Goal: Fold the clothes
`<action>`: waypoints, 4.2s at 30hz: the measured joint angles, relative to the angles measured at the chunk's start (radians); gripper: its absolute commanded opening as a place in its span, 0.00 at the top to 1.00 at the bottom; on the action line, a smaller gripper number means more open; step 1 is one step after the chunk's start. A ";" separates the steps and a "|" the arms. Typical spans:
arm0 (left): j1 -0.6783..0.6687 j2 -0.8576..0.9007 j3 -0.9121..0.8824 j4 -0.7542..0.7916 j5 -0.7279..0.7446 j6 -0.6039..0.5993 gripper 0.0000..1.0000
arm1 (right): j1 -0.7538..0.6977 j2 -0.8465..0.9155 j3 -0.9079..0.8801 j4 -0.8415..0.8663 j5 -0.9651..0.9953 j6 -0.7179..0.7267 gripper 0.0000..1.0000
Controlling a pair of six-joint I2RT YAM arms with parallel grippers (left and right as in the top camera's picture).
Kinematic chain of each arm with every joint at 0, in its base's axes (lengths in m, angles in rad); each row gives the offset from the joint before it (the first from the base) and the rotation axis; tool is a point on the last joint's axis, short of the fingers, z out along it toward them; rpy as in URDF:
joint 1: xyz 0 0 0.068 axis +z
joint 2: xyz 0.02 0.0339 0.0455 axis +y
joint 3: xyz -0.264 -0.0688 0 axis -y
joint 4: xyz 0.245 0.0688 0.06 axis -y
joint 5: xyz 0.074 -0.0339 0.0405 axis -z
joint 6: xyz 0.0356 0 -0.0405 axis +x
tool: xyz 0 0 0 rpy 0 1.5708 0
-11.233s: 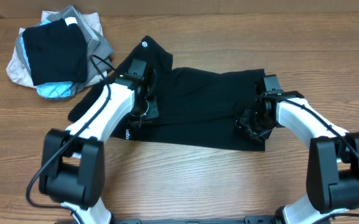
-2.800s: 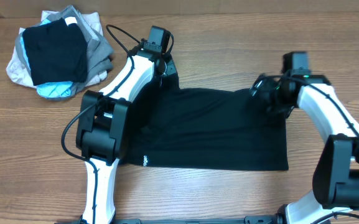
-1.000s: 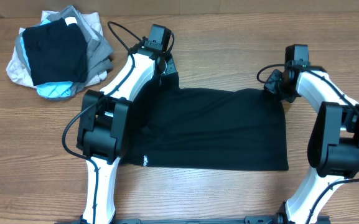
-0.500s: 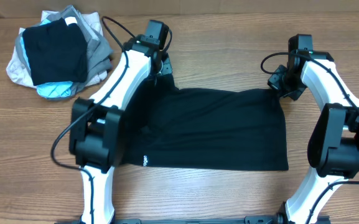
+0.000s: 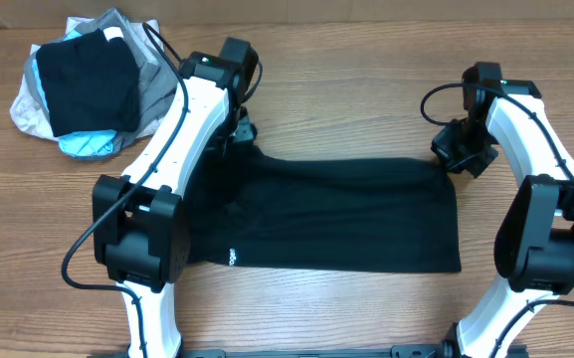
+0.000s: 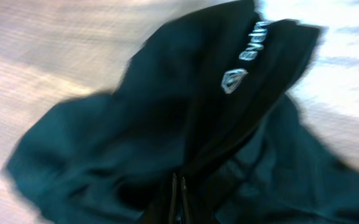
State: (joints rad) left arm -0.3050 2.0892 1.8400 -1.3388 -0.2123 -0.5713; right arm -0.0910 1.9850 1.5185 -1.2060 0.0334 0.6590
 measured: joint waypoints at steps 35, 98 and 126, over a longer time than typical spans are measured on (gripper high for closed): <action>0.043 0.000 -0.041 -0.347 -0.099 0.018 0.82 | 0.000 -0.084 -0.063 -0.323 0.090 0.172 0.96; -0.005 0.089 -0.114 -0.019 0.258 0.203 0.96 | 0.172 -0.084 -0.101 -0.170 0.040 0.045 0.00; 0.076 -0.087 -0.200 -0.344 0.043 0.099 0.93 | 0.172 -0.084 -0.101 -0.175 0.033 0.047 0.00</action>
State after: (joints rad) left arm -0.2291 2.0026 1.6405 -1.6825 -0.1696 -0.4721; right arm 0.0811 1.9011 1.4170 -1.3815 0.0666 0.7059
